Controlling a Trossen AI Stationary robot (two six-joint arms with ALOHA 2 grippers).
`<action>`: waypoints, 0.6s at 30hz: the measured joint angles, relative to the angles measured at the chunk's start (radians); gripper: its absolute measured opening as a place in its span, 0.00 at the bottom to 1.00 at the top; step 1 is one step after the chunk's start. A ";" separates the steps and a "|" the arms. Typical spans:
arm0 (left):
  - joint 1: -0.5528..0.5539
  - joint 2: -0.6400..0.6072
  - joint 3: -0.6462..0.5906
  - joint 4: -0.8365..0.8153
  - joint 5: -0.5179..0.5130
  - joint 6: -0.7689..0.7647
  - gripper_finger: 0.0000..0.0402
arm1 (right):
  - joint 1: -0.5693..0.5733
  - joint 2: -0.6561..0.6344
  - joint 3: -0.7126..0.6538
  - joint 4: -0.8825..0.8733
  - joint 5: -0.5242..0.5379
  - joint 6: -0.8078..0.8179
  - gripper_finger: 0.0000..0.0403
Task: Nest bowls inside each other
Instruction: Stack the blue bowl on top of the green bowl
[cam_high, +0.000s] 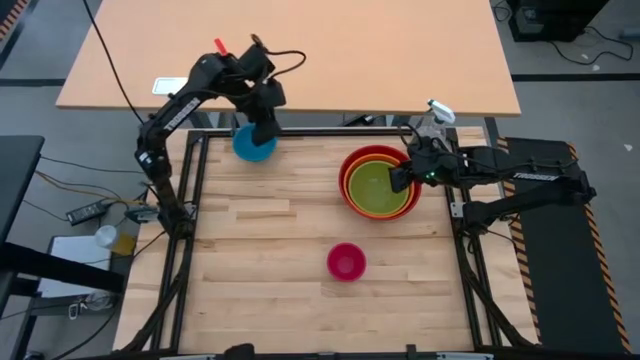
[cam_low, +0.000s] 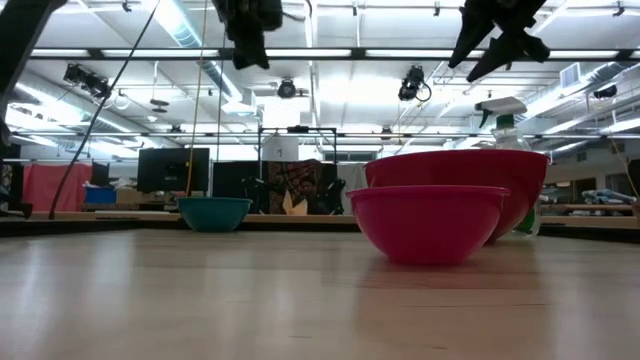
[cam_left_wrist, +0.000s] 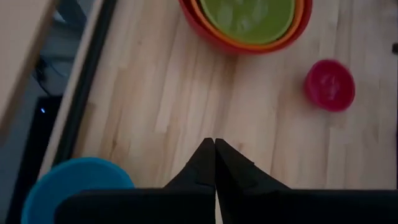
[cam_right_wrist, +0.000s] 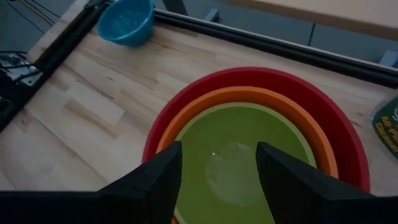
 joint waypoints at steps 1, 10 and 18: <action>-0.002 -0.013 0.000 0.007 -0.001 -0.005 0.00 | 0.000 -0.001 0.000 0.007 0.000 -0.005 0.53; -0.036 -0.238 -0.325 0.308 -0.138 -0.073 0.00 | 0.000 -0.001 0.000 0.031 0.001 -0.005 0.53; -0.023 -0.521 -0.928 0.822 -0.222 -0.453 0.00 | -0.005 -0.001 0.000 0.040 0.005 -0.009 0.53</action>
